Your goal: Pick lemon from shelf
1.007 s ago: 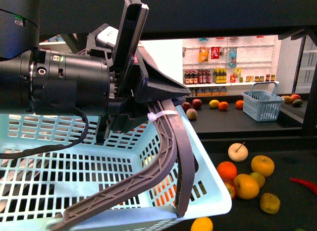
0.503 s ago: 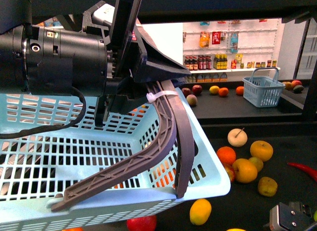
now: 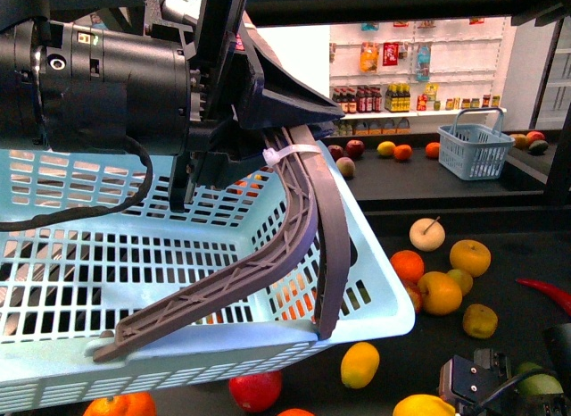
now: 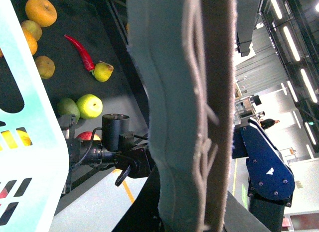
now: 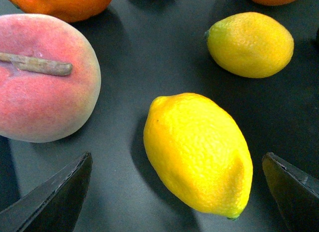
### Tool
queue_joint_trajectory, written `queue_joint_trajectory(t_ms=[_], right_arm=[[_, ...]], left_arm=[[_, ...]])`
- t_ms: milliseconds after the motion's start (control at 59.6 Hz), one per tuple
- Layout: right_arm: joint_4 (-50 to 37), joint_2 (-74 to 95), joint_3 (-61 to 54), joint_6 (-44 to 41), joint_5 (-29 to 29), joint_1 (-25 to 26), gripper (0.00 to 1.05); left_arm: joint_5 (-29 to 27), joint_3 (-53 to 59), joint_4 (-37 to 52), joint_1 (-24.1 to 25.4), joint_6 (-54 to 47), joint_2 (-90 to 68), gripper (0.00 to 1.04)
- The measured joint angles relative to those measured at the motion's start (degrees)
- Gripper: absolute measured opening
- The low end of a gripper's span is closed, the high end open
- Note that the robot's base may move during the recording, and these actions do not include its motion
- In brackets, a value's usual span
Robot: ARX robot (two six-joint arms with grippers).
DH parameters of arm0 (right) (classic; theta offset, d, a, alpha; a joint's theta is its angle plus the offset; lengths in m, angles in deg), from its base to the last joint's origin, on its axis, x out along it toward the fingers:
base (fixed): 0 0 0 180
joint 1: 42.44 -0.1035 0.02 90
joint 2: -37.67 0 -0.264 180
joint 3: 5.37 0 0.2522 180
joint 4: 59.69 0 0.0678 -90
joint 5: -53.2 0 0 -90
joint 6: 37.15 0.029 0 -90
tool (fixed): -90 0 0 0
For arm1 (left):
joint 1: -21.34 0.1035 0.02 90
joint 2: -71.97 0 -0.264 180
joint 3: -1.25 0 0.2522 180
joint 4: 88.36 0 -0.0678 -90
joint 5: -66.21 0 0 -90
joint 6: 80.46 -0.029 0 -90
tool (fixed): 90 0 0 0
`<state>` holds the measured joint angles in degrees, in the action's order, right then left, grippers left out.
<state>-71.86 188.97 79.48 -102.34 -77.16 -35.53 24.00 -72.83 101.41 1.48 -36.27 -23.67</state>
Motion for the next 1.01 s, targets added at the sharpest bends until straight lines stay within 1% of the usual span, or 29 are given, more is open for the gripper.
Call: queue_joint_trajectory(t_ms=[587, 654, 688, 722, 839, 1007], right_arm=[[-4.0, 6.4, 6.6, 3.1, 2.3, -1.6, 1.02], [-3.0, 6.6, 7.0, 3.5, 2.4, -1.8, 0.91], [-1.8, 6.6, 7.2, 3.5, 2.4, -1.9, 0.83], [-1.6, 6.6, 7.3, 3.6, 2.5, -1.9, 0.79], [-1.2, 6.2, 7.1, 3.7, 2.7, -1.8, 0.74], [-5.6, 4.6, 3.8, 6.1, 3.6, -1.0, 0.73]], left_arm=[[0.0, 0.0, 0.0, 0.0, 0.0, 0.0, 0.10], [0.0, 0.0, 0.0, 0.0, 0.0, 0.0, 0.10], [0.0, 0.0, 0.0, 0.0, 0.0, 0.0, 0.10], [0.0, 0.0, 0.0, 0.0, 0.0, 0.0, 0.10], [0.0, 0.0, 0.0, 0.0, 0.0, 0.0, 0.10], [0.0, 0.0, 0.0, 0.0, 0.0, 0.0, 0.10]])
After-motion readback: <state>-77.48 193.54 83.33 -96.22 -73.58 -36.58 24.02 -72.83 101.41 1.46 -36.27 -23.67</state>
